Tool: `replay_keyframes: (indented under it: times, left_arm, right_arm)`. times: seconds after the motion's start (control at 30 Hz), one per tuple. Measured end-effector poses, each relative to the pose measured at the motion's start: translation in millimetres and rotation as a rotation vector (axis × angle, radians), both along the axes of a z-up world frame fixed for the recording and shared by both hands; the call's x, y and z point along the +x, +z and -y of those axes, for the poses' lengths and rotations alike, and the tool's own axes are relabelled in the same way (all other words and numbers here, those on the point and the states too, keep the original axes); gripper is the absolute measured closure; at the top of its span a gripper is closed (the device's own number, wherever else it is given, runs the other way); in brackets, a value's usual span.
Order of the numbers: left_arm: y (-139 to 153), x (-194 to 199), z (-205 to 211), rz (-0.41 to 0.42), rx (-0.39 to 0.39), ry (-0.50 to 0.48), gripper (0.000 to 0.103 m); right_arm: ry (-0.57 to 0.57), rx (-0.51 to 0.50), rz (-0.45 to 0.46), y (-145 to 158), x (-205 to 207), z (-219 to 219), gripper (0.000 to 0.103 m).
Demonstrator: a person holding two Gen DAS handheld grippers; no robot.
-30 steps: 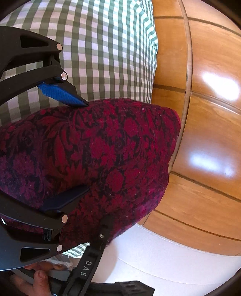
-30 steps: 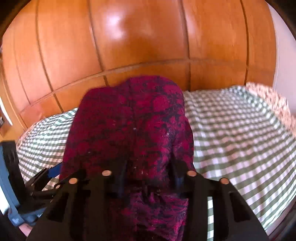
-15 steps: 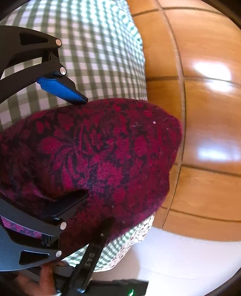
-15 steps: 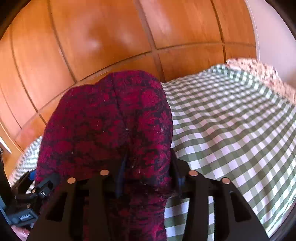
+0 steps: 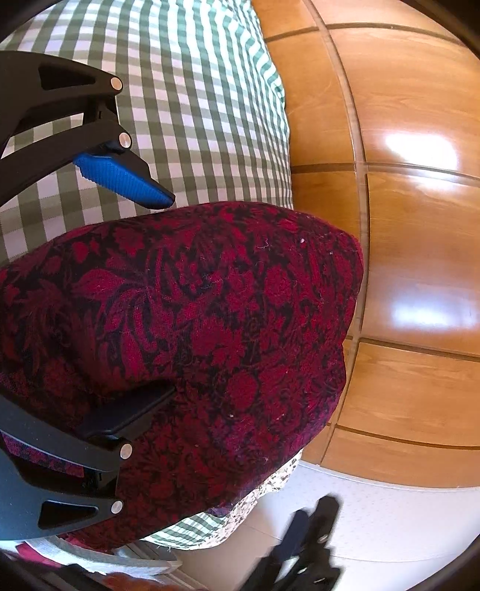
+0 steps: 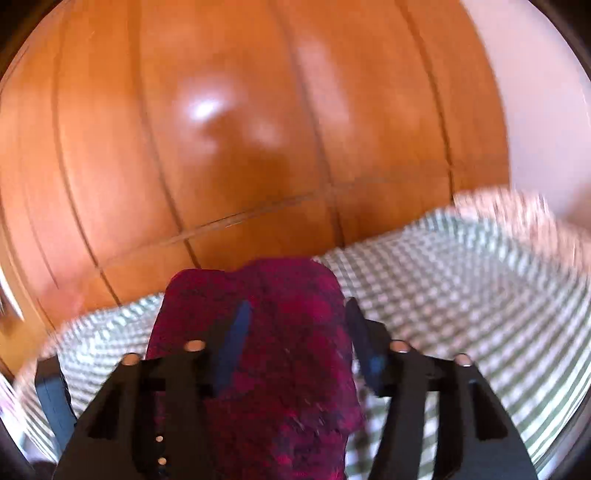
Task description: Fold small clothes
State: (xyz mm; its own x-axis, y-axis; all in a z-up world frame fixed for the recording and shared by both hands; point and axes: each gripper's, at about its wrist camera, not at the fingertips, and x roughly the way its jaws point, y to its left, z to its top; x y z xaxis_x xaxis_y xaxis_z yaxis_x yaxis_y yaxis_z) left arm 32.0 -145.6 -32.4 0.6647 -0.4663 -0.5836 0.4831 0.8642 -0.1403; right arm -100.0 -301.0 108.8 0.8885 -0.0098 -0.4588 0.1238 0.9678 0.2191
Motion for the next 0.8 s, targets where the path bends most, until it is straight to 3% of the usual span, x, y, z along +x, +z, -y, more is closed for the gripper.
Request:
replay_keyframes:
  times: [0.07,0.23,0.37,0.6,0.7,0.8]
  left_arm:
    - [-1,2,-1,-0.009,-0.005,-0.001,0.01]
    - [-2,6,-4,-0.028,-0.017,0.001,0.01]
    - [-4,11,-3,-0.044,-0.029,-0.008,0.01]
    - [13,23,-12,-0.142,-0.106,-0.016,0.01]
    - [43,26,-17,-0.064,-0.141,0.014,0.01]
    - [61,41,2,-0.022,-0.08,0.002,0.01]
  right_arm:
    - [0.017,0.009,-0.035,-4,16,-1,0.073]
    - [-0.012,0.158,-0.135,-36,52,18,0.077]
    - [-0.038,0.218,-0.23,-83,79,39,0.082]
    - [-0.047,0.2,-0.199,-91,78,41,0.082]
    - [-0.051,0.221,-0.186,-90,74,41,0.082]
    - [-0.062,0.215,-0.171,-89,73,37,0.081]
